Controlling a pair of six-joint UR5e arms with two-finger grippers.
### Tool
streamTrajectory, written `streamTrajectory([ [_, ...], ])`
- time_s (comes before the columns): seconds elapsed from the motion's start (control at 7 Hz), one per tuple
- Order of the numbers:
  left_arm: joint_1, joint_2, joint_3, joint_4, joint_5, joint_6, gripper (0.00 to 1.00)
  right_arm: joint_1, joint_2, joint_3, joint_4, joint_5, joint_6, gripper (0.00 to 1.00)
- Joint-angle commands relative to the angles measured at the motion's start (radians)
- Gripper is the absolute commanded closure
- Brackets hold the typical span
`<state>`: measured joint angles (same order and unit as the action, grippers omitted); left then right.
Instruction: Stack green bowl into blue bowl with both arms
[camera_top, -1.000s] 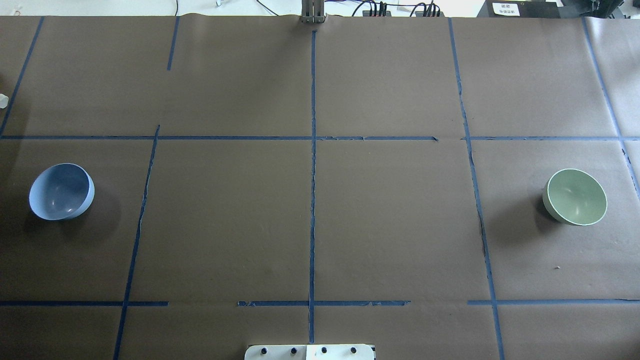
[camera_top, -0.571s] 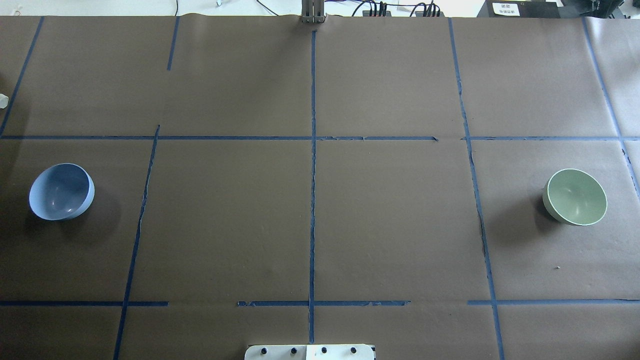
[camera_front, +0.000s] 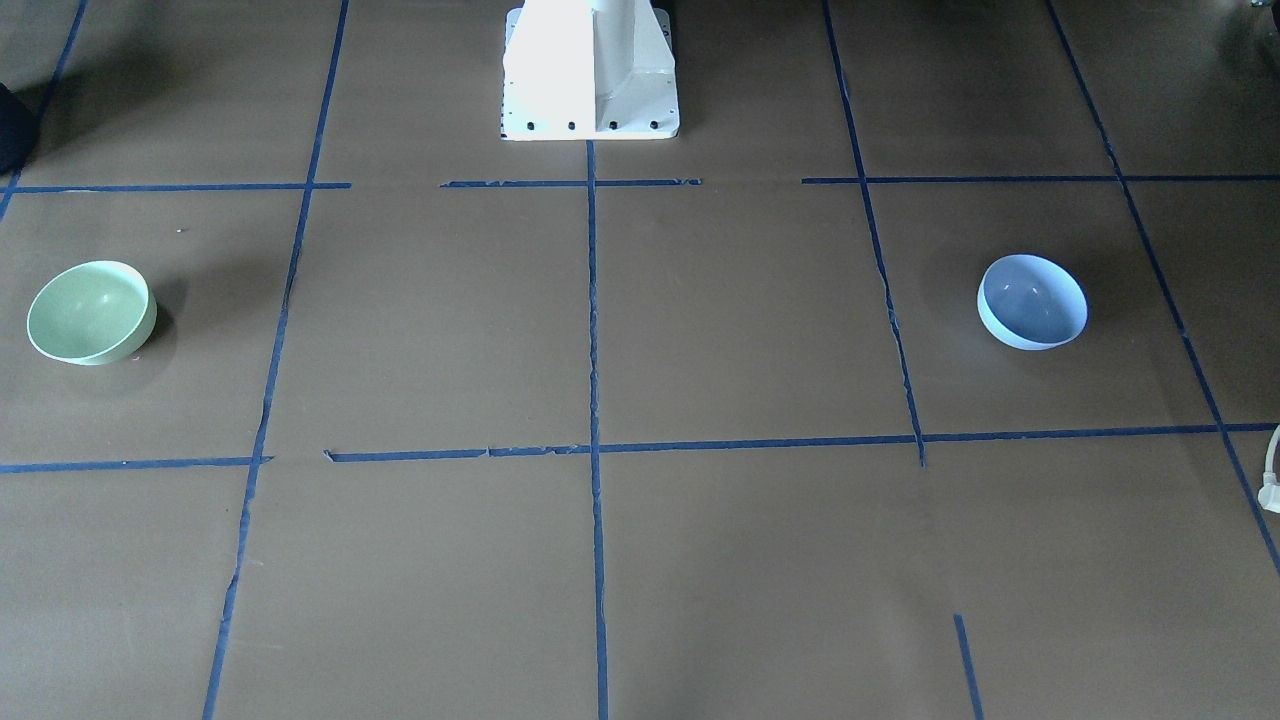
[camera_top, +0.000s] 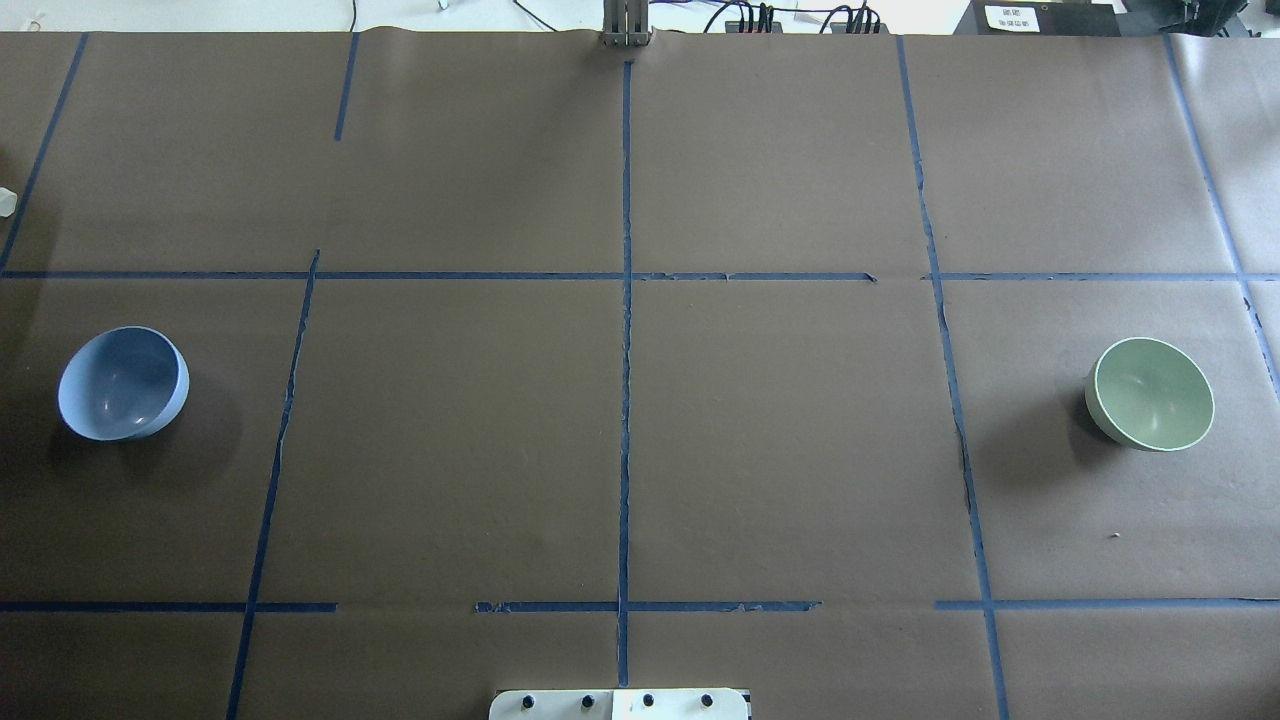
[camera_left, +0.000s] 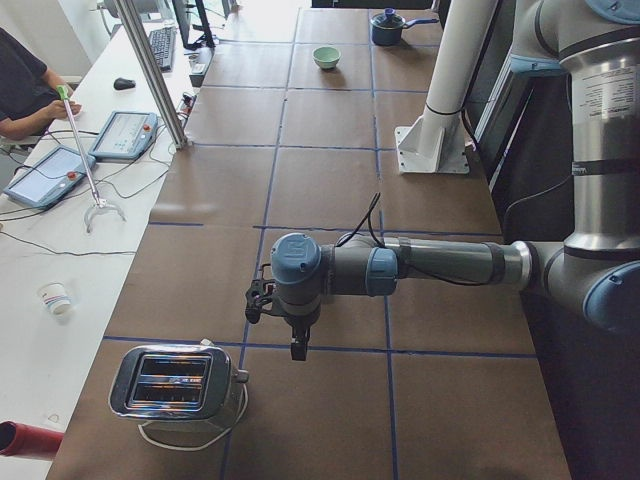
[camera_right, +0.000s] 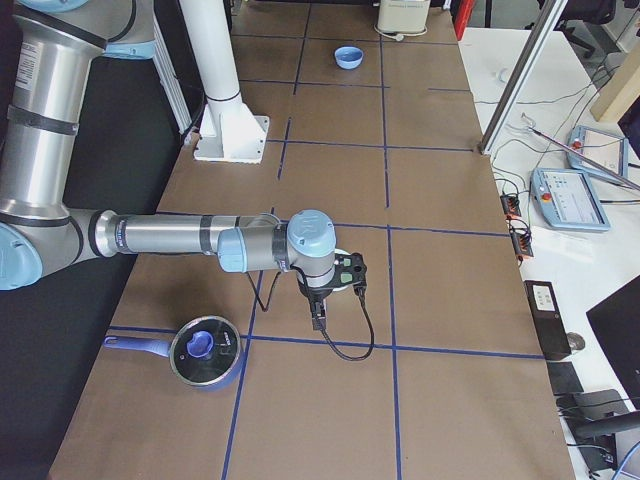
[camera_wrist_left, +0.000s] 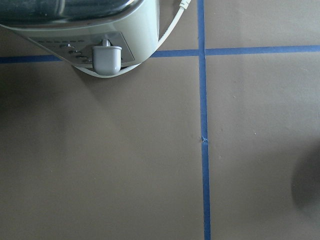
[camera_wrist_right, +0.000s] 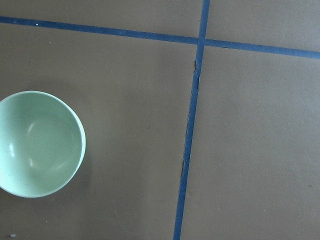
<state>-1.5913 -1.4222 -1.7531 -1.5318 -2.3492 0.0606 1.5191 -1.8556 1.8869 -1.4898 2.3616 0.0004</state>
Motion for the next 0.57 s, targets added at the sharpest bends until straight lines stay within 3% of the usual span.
streamTrajectory([
  [0.0, 0.004, 0.0, 0.009, -0.014, -0.002, -0.001, 0.0, 0.0, -0.002, -0.002, 0.003, 0.034, 0.003, 0.0],
  [0.43, 0.004, 0.031, -0.023, -0.013, -0.01, -0.002, 0.0, -0.003, 0.004, 0.008, 0.006, 0.028, 0.001, 0.0],
])
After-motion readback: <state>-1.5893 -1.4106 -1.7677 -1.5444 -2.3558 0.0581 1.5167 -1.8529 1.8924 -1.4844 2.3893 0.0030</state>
